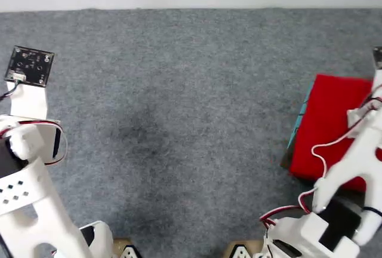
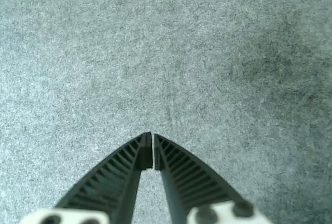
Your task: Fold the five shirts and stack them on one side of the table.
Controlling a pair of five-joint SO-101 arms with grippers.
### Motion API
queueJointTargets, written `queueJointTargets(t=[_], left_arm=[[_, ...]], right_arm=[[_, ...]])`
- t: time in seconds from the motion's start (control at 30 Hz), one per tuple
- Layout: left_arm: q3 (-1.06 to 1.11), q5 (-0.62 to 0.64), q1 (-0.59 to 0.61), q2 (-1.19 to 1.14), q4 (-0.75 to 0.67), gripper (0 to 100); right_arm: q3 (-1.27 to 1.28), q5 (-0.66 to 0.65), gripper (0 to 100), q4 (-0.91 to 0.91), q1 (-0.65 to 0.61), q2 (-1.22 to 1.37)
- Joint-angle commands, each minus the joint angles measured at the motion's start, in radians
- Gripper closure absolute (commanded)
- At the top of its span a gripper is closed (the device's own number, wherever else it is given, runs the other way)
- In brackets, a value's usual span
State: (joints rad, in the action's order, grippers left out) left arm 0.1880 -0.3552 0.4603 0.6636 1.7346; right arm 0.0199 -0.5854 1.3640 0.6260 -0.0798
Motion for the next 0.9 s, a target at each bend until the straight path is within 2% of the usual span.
queueJointTargets(t=[0.0,0.13,0.3,0.4,0.47,0.7,0.87], left_arm=[[-0.004,-0.006,0.0,0.015,0.017,99],[-0.004,-0.006,0.0,0.015,0.017,99],[-0.004,-0.005,0.0,0.015,0.018,99],[-0.004,-0.005,0.0,0.017,0.018,99],[-0.004,-0.005,0.0,0.018,0.018,99],[-0.004,-0.003,0.0,0.02,0.018,99],[-0.004,-0.003,0.002,0.021,0.018,99]], right_arm=[[-0.012,-0.009,69.9,-0.015,0.012,-0.11],[-0.008,-0.003,75.8,0.051,-0.025,-0.156],[-0.008,-0.003,98.7,0.171,-0.122,-0.114],[-0.006,0.008,96.5,0.24,-0.15,-0.058],[-0.006,0.048,98.3,0.255,-0.163,-0.002],[-0.015,0.095,98.8,0.151,-0.183,0.257],[-0.109,0.092,98.8,0.262,-0.203,0.222]])
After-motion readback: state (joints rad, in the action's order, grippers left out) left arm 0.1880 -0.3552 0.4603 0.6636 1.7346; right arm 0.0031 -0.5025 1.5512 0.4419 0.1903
